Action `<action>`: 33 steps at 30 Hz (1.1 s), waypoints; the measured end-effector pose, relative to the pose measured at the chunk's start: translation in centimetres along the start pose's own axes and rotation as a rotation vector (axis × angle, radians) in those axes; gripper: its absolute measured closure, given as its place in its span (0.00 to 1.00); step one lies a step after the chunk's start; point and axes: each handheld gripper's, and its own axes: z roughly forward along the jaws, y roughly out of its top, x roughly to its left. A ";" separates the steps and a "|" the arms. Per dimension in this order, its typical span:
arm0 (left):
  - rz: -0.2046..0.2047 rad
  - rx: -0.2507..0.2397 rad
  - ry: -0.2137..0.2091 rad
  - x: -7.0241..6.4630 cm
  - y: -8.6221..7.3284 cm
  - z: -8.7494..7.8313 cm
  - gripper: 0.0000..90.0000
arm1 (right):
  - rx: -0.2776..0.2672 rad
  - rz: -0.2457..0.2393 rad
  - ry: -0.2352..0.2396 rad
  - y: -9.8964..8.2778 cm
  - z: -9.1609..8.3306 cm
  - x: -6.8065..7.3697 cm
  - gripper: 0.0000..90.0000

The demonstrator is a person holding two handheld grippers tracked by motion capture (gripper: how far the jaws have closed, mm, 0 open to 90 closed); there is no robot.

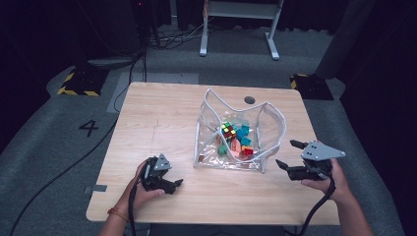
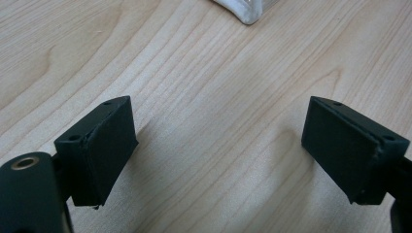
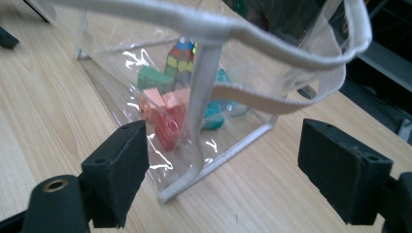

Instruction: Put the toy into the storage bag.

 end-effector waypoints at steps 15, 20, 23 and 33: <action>-0.001 0.001 0.001 0.0 0.0 0.0 0.14 | 0.095 0.010 0.012 -3.4 1.8 0.2 0.21; 0.000 0.000 0.000 0.0 0.0 0.0 0.14 | 0.126 0.017 0.015 -4.6 2.4 0.2 0.21; 0.000 0.000 0.001 0.0 0.0 0.0 0.14 | 0.155 0.025 0.010 -5.4 2.7 0.2 0.20; 0.006 -0.004 0.007 0.0 0.0 0.0 0.14 | 0.196 0.086 0.020 -7.9 3.4 0.0 0.20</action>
